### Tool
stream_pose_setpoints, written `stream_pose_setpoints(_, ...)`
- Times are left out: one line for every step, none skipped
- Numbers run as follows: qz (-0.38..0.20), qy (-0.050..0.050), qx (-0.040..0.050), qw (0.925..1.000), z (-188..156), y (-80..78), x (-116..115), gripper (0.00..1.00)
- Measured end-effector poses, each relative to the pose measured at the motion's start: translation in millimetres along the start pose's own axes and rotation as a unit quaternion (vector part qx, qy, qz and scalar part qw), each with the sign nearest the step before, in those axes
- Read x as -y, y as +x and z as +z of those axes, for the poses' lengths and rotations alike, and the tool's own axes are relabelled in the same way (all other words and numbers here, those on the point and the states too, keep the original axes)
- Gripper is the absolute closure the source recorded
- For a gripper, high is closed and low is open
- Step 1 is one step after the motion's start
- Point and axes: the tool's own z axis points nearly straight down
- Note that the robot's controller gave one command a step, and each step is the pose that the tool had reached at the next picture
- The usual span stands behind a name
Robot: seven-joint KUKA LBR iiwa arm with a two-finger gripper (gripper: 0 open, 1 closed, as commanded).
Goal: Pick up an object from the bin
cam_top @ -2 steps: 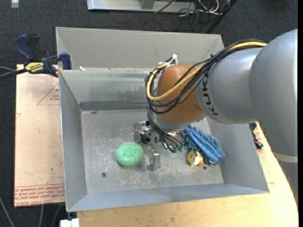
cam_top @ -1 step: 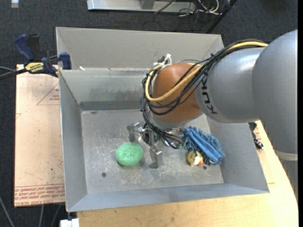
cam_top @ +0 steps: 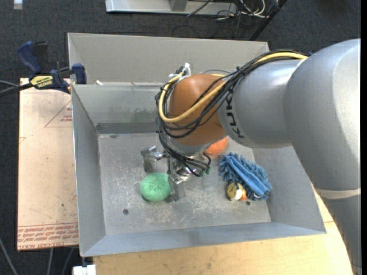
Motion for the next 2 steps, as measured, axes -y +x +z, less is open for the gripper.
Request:
stream_pose_setpoints(-0.135,0.002,0.0019,0.9908,7.1,0.0,-23.6,1.0)
stream_pose_setpoints(-0.135,0.001,0.0019,0.9908,7.2,0.0,-23.4,1.0)
